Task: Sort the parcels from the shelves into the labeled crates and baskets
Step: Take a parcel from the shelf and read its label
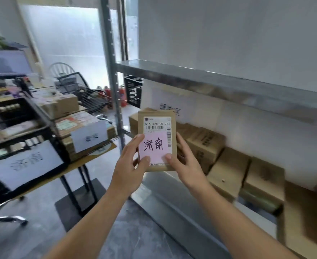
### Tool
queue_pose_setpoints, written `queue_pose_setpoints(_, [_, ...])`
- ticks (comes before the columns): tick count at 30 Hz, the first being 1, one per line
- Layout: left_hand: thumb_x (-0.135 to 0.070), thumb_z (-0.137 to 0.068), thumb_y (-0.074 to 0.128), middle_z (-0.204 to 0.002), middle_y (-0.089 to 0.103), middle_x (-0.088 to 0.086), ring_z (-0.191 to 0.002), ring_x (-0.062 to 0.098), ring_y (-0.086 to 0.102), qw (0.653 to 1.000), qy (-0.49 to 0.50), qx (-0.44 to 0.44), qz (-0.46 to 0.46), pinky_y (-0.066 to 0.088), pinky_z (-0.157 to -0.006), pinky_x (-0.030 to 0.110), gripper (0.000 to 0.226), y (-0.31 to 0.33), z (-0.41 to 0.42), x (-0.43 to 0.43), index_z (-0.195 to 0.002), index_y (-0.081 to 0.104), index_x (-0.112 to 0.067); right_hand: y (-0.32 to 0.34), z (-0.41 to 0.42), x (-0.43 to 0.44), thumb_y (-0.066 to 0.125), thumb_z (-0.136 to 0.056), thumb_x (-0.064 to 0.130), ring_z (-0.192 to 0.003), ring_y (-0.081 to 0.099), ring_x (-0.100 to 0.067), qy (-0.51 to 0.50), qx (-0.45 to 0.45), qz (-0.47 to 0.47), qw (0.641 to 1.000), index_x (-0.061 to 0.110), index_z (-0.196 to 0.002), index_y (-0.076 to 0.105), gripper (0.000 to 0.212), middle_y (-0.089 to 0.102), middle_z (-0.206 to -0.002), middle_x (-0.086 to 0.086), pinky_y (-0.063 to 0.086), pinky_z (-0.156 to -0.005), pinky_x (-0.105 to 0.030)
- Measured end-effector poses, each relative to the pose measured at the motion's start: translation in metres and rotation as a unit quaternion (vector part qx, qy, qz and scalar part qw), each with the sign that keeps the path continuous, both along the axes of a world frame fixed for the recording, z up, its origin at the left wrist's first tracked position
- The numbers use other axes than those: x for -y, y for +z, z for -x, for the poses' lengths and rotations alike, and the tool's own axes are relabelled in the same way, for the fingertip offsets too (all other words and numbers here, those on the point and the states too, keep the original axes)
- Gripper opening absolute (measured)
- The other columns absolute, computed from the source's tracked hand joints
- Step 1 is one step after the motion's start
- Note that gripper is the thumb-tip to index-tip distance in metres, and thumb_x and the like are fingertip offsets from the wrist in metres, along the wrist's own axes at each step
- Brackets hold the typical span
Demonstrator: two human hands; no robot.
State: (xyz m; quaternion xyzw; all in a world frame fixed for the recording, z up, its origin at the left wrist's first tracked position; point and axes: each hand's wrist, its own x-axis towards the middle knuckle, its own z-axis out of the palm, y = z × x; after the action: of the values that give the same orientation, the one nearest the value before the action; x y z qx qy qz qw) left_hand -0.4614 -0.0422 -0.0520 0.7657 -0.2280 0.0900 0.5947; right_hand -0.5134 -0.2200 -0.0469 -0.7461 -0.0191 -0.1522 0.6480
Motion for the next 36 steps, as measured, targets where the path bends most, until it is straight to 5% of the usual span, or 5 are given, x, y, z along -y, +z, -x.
queue_pose_setpoints(8, [-0.023, -0.093, 0.064, -0.139, 0.042, -0.017, -0.121, -0.010, 0.046, 0.985, 0.158, 0.037, -0.054, 0.044, -0.097, 0.021, 0.071, 0.000, -0.039, -0.157, -0.150, 0.026, -0.041, -0.001, -0.090, -0.160, 0.072, -0.089, 0.035, -0.121, 0.065, -0.016, 0.117, 0.003, -0.098, 0.988, 0.051, -0.141, 0.041, 0.063, 0.069, -0.130, 0.005, 0.052, -0.105, -0.049])
queue_pose_setpoints(12, [-0.021, -0.093, 0.063, -0.134, 0.044, -0.015, -0.114, -0.020, 0.045, 0.976, 0.207, 0.031, -0.063, 0.048, -0.095, 0.020, 0.070, -0.001, -0.042, -0.212, -0.150, 0.028, -0.039, -0.011, -0.115, -0.217, 0.072, -0.093, 0.031, -0.120, 0.064, -0.010, 0.169, -0.025, -0.073, 0.983, 0.057, -0.143, 0.037, 0.066, 0.069, -0.127, 0.011, 0.053, -0.104, -0.041])
queue_pose_setpoints(17, [-0.024, -0.095, 0.062, -0.144, 0.043, -0.006, -0.123, 0.006, 0.052, 0.964, 0.249, 0.017, -0.087, 0.048, -0.101, 0.026, 0.074, -0.004, -0.051, -0.257, -0.153, 0.020, -0.037, -0.014, -0.145, -0.261, 0.068, -0.097, 0.021, -0.106, 0.071, -0.011, 0.215, -0.064, -0.094, 0.970, 0.051, -0.145, 0.038, 0.065, 0.073, -0.112, 0.017, 0.059, -0.071, -0.022])
queue_pose_setpoints(23, [-0.033, -0.093, 0.061, -0.151, 0.036, -0.008, -0.129, -0.006, 0.033, 0.945, 0.298, 0.036, -0.130, 0.039, -0.110, 0.029, 0.073, 0.002, -0.081, -0.301, -0.155, 0.022, -0.029, -0.013, -0.189, -0.310, 0.075, -0.092, 0.033, -0.113, 0.069, -0.023, 0.262, -0.085, -0.090, 0.957, 0.060, -0.140, 0.040, 0.065, 0.072, -0.124, 0.007, 0.057, -0.095, -0.055])
queue_pose_setpoints(36, [-0.037, -0.098, 0.054, -0.142, 0.048, -0.005, -0.131, 0.015, 0.045, 0.888, 0.418, -0.006, -0.194, 0.039, -0.107, 0.036, 0.051, 0.042, -0.211, -0.409, -0.145, 0.043, -0.024, 0.016, -0.375, -0.355, 0.075, -0.092, 0.022, -0.117, 0.067, -0.018, 0.335, -0.052, -0.050, 0.939, 0.058, -0.143, 0.041, 0.071, 0.071, -0.121, 0.016, 0.055, -0.100, -0.051])
